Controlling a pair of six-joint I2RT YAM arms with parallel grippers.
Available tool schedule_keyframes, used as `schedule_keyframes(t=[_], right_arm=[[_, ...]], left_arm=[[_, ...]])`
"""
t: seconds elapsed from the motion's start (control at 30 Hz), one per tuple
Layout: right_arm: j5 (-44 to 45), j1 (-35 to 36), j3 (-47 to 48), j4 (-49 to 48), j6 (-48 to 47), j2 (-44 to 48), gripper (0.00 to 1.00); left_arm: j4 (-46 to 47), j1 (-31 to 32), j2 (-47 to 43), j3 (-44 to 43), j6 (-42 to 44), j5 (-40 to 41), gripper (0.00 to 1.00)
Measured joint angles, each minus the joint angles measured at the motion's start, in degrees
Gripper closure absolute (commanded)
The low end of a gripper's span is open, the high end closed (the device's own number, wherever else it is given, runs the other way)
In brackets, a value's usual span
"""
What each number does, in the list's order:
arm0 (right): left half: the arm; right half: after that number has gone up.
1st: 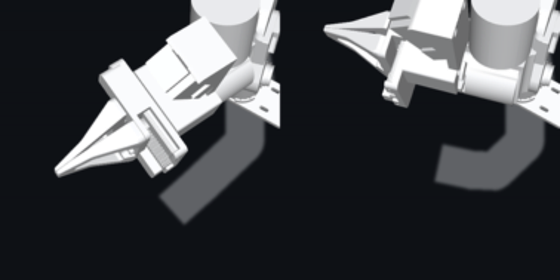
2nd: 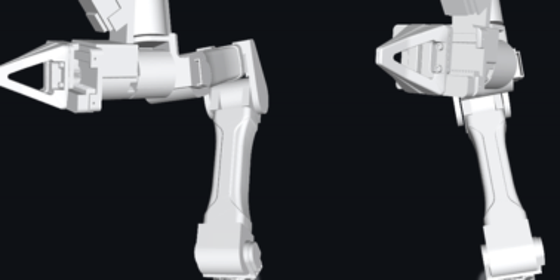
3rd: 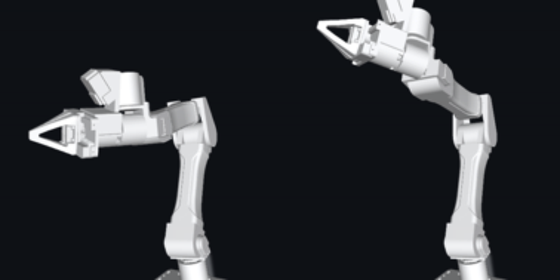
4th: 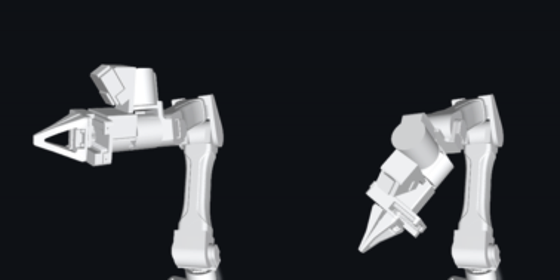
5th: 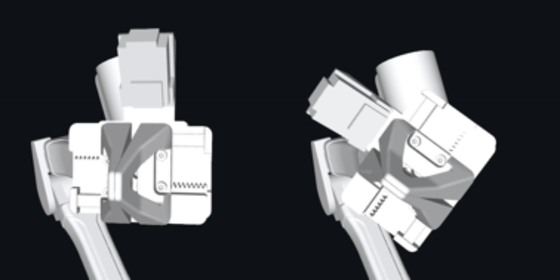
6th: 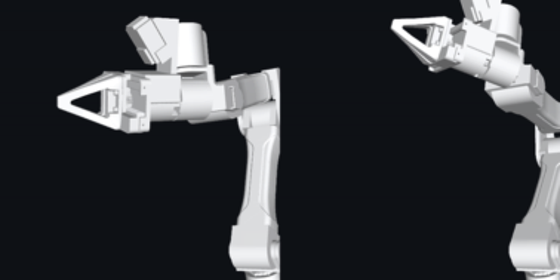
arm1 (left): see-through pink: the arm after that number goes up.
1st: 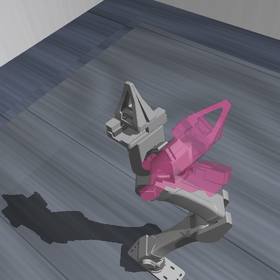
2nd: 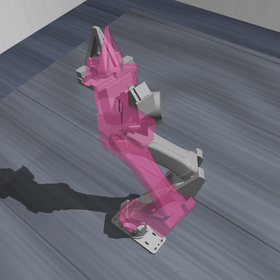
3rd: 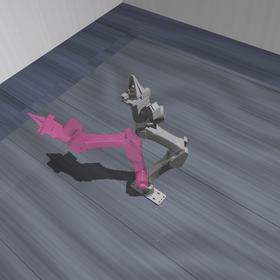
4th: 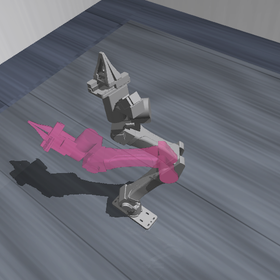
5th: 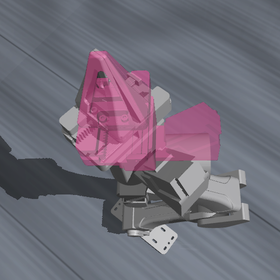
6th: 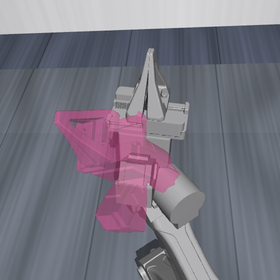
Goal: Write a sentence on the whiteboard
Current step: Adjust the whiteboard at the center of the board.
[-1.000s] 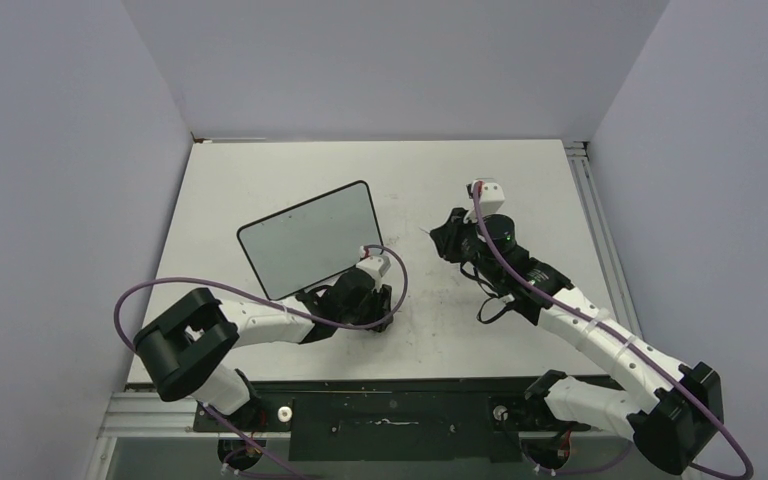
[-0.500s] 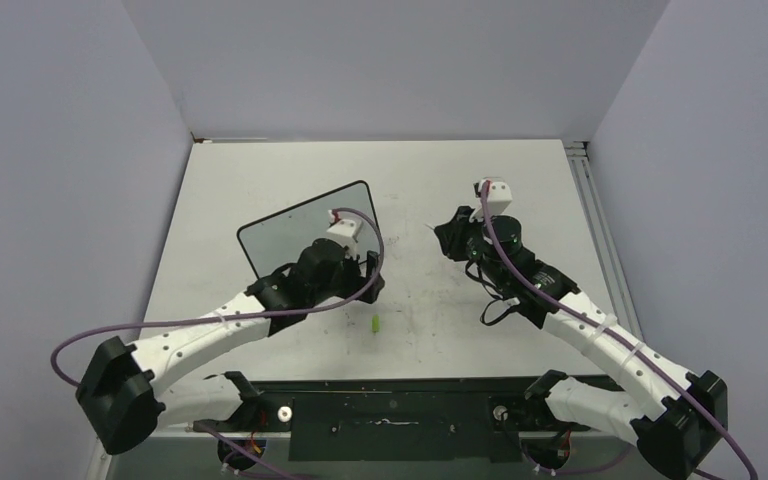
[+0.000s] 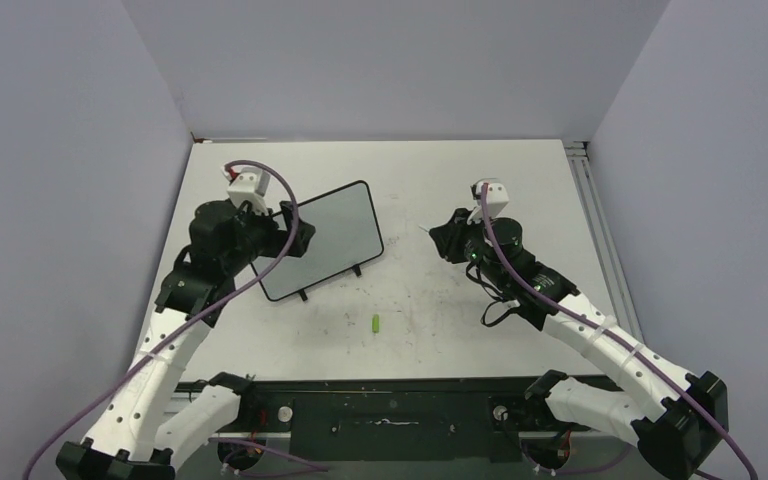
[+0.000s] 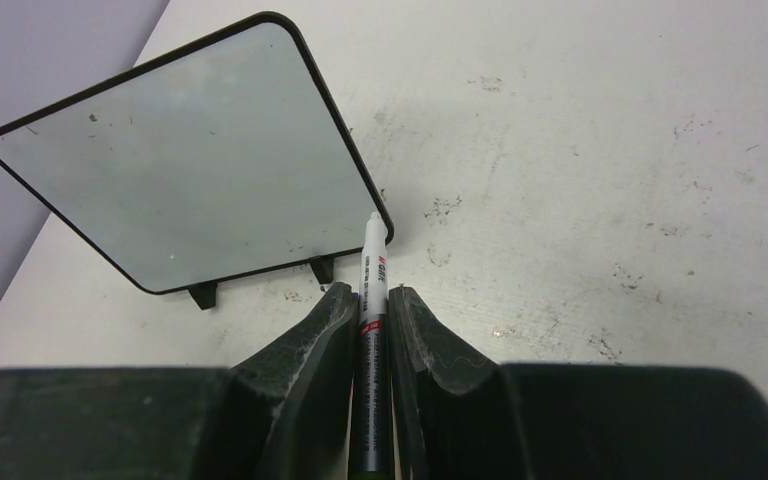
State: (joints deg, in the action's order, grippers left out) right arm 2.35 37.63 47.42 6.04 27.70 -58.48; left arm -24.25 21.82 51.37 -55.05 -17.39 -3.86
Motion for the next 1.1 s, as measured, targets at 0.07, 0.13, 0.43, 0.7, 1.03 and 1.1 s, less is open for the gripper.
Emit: schedule_keyframes(t=[0.07, 0.13, 0.43, 0.7, 1.03, 1.1], right_arm=[[-0.5, 0.0, 0.0, -0.1, 0.0, 0.0, 0.94], [-0.9, 0.0, 0.0, -0.1, 0.0, 0.0, 0.94], [-4.5, 0.7, -0.1, -1.0, -0.5, 0.0, 0.95], [-8.6, 1.6, -0.1, -2.8, -2.0, -0.2, 0.95], [-13.3, 2.3, -1.1, -6.8, -2.8, -0.7, 0.94], [-14.7, 2.7, -1.2, -7.9, -3.1, -1.3, 0.94]], left_arm=[[-0.4, -5.9, -0.2, -0.4, 0.9, -4.5, 0.18], [-0.7, -12.9, -0.3, -0.3, 1.5, -10.3, 0.18], [3.8, -37.2, -0.6, 5.1, -1.0, -29.1, 0.18], [6.9, -44.2, -0.6, 9.4, -1.1, -33.0, 0.18], [8.3, -45.2, 5.2, 10.6, 0.5, -35.9, 0.35], [8.4, -45.3, 6.4, 10.6, 1.2, -36.0, 0.41]])
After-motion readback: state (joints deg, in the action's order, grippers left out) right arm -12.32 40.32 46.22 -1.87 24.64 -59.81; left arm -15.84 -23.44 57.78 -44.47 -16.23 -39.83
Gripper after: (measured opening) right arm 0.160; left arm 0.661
